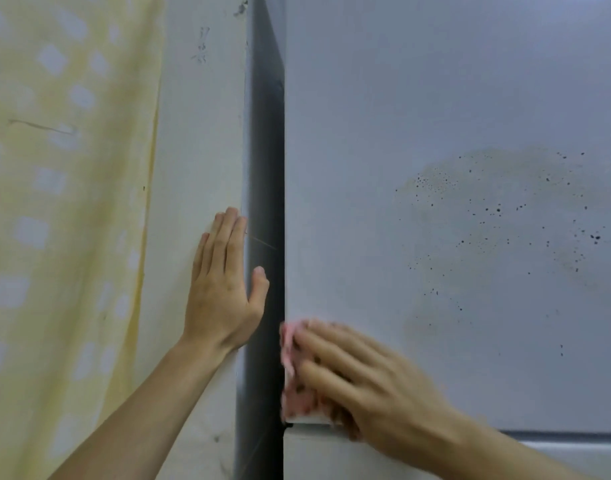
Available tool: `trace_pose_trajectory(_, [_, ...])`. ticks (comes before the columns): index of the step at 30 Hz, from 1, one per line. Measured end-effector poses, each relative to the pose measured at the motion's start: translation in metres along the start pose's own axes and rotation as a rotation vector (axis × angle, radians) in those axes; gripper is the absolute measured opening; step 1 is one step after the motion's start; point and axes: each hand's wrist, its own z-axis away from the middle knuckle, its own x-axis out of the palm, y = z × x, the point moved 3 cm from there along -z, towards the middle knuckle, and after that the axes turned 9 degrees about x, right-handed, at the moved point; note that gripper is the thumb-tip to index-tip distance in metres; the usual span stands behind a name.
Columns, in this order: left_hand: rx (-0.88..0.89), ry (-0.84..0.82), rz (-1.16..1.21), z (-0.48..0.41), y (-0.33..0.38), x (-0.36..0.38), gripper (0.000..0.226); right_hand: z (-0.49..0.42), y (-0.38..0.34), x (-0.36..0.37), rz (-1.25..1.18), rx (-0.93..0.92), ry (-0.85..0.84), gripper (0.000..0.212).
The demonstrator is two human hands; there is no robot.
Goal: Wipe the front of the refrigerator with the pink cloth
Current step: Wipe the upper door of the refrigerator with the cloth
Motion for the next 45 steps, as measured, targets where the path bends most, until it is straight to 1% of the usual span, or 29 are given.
trace_pose_trajectory(2, [0.012, -0.003, -0.018, 0.001, 0.0, 0.002, 0.076, 0.007, 0.004, 0.0, 0.014, -0.108, -0.026, 0.036])
trace_pose_trajectory(4, [0.018, 0.006, -0.022, 0.002, 0.0, 0.003, 0.076, -0.015, 0.029, -0.007, -0.024, -0.099, 0.016, 0.035])
trace_pose_trajectory(5, [0.019, 0.011, -0.024, 0.002, 0.0, 0.004, 0.076, -0.035, 0.046, -0.013, -0.032, -0.037, 0.078, 0.036])
trace_pose_trajectory(6, [0.019, 0.014, -0.03, 0.002, -0.001, 0.005, 0.076, -0.058, 0.065, -0.018, -0.035, 0.062, 0.149, 0.039])
trace_pose_trajectory(7, [0.017, 0.012, -0.035, 0.002, -0.001, 0.005, 0.076, -0.08, 0.082, -0.026, -0.03, 0.188, 0.205, 0.051])
trace_pose_trajectory(8, [0.013, 0.008, -0.037, 0.003, -0.002, 0.005, 0.076, -0.098, 0.095, -0.033, -0.017, 0.304, 0.228, 0.064])
trace_pose_trajectory(9, [0.008, 0.002, -0.035, 0.004, -0.002, 0.005, 0.077, -0.111, 0.101, -0.037, -0.015, 0.388, 0.231, 0.071])
trace_pose_trajectory(10, [0.003, -0.002, -0.03, 0.004, -0.001, 0.005, 0.077, -0.119, 0.1, -0.039, -0.022, 0.427, 0.229, 0.073])
trace_pose_trajectory(11, [-0.001, -0.003, -0.02, 0.003, -0.001, 0.004, 0.076, -0.12, 0.096, -0.038, -0.032, 0.431, 0.231, 0.071])
trace_pose_trajectory(14, [-0.018, 0.001, 0.03, 0.001, 0.0, 0.001, 0.073, -0.093, 0.061, -0.022, -0.113, 0.317, 0.25, 0.056])
trace_pose_trajectory(16, [-0.03, 0.02, 0.043, -0.001, -0.001, -0.002, 0.069, -0.054, 0.024, -0.003, -0.207, 0.169, 0.18, 0.048])
trace_pose_trajectory(18, [-0.03, 0.035, 0.037, -0.002, -0.002, -0.004, 0.067, -0.013, -0.006, 0.011, -0.194, -0.019, 0.074, 0.044])
trace_pose_trajectory(20, [-0.008, 0.036, 0.019, -0.002, -0.001, -0.004, 0.065, 0.012, -0.015, 0.015, -0.124, -0.191, -0.011, 0.043])
trace_pose_trajectory(22, [0.004, 0.03, 0.014, -0.001, -0.002, -0.004, 0.065, 0.006, -0.003, 0.011, -0.144, -0.263, -0.046, 0.047])
trace_pose_trajectory(24, [0.006, 0.024, 0.014, 0.0, -0.003, -0.004, 0.066, -0.027, 0.015, 0.006, -0.168, -0.245, -0.047, 0.053])
trace_pose_trajectory(26, [0.016, 0.026, 0.002, 0.001, -0.003, -0.005, 0.068, -0.077, 0.047, -0.002, -0.127, -0.131, 0.028, 0.047])
trace_pose_trajectory(27, [0.027, 0.023, -0.009, 0.001, -0.004, -0.004, 0.069, -0.104, 0.065, -0.011, -0.103, -0.05, 0.073, 0.049])
trace_pose_trajectory(29, [0.045, 0.022, -0.027, 0.001, -0.004, -0.004, 0.071, -0.148, 0.091, -0.03, -0.02, 0.119, 0.078, 0.065])
trace_pose_trajectory(31, [0.048, 0.022, -0.029, 0.001, -0.004, -0.005, 0.071, -0.164, 0.095, -0.033, 0.043, 0.231, 0.095, 0.07])
trace_pose_trajectory(32, [0.043, 0.019, -0.024, 0.001, -0.004, -0.005, 0.071, -0.16, 0.091, -0.031, 0.067, 0.245, 0.11, 0.072])
trace_pose_trajectory(34, [0.041, 0.018, -0.015, 0.003, -0.004, -0.005, 0.071, -0.135, 0.069, -0.02, 0.032, 0.227, 0.148, 0.074])
trace_pose_trajectory(35, [0.047, 0.022, -0.011, 0.004, -0.003, -0.004, 0.071, -0.115, 0.054, -0.011, -0.022, 0.201, 0.161, 0.068])
trace_pose_trajectory(36, [0.052, 0.027, -0.006, 0.006, -0.003, -0.004, 0.071, -0.091, 0.035, -0.002, -0.076, 0.16, 0.157, 0.058])
trace_pose_trajectory(37, [0.052, 0.031, 0.001, 0.007, -0.002, -0.003, 0.071, -0.063, 0.015, 0.005, -0.091, 0.11, 0.132, 0.049])
trace_pose_trajectory(38, [0.045, 0.031, 0.007, 0.009, -0.001, -0.003, 0.07, -0.035, -0.002, 0.01, -0.076, 0.055, 0.086, 0.047])
trace_pose_trajectory(40, [0.041, 0.035, 0.009, 0.013, 0.009, -0.002, 0.069, 0.011, -0.021, 0.012, 0.012, -0.06, -0.043, 0.056])
trace_pose_trajectory(42, [0.078, 0.043, 0.015, 0.015, 0.026, -0.001, 0.068, 0.029, -0.017, 0.008, 0.081, -0.119, -0.117, 0.063])
trace_pose_trajectory(43, [0.108, 0.047, 0.029, 0.014, 0.036, 0.0, 0.067, 0.028, -0.009, 0.005, 0.086, -0.122, -0.124, 0.063])
trace_pose_trajectory(45, [0.153, 0.056, 0.066, 0.01, 0.056, 0.004, 0.065, 0.011, 0.016, -0.001, 0.049, -0.049, -0.085, 0.062])
